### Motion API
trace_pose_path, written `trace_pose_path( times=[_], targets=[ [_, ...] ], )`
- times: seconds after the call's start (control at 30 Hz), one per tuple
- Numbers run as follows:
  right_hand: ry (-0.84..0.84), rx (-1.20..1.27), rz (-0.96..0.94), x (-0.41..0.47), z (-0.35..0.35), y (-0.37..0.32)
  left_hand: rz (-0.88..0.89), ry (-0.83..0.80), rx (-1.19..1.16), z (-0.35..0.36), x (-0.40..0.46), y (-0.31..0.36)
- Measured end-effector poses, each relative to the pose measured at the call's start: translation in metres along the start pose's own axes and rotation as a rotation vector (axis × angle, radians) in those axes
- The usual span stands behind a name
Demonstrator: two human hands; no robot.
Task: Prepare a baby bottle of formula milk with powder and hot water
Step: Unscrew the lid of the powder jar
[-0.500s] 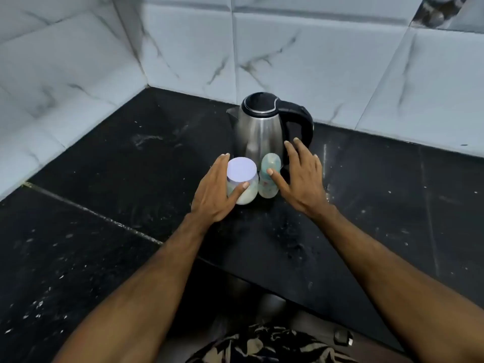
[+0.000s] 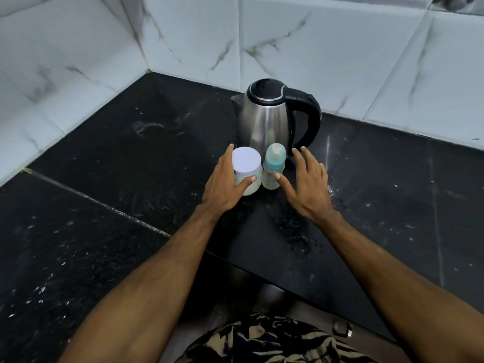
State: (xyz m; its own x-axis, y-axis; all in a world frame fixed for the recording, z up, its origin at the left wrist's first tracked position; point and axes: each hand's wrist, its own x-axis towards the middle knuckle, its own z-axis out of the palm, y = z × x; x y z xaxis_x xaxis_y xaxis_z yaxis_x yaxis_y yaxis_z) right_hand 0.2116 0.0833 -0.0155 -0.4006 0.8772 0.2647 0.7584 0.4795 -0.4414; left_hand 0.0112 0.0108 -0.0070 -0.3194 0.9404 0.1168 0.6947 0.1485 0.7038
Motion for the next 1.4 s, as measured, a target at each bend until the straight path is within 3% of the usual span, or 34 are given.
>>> trace_pose_path(
  times=[0.73,1.07,1.27,1.4],
  targets=[
    [0.015,0.269,0.173,-0.039,0.017,-0.007,-0.093,0.002,-0.149,-0.009,-0.086,-0.007],
    [0.048,0.472,-0.024,-0.033,-0.005,-0.064,-0.195,-0.032,-0.308,0.001,-0.095,-0.012],
    [-0.285,0.017,-0.333,-0.021,-0.015,-0.092,-0.281,0.06,-0.315,0.026,-0.087,-0.007],
    [-0.352,-0.209,-0.388,-0.013,-0.016,-0.101,-0.262,-0.016,-0.257,0.019,-0.078,-0.004]
  ],
)
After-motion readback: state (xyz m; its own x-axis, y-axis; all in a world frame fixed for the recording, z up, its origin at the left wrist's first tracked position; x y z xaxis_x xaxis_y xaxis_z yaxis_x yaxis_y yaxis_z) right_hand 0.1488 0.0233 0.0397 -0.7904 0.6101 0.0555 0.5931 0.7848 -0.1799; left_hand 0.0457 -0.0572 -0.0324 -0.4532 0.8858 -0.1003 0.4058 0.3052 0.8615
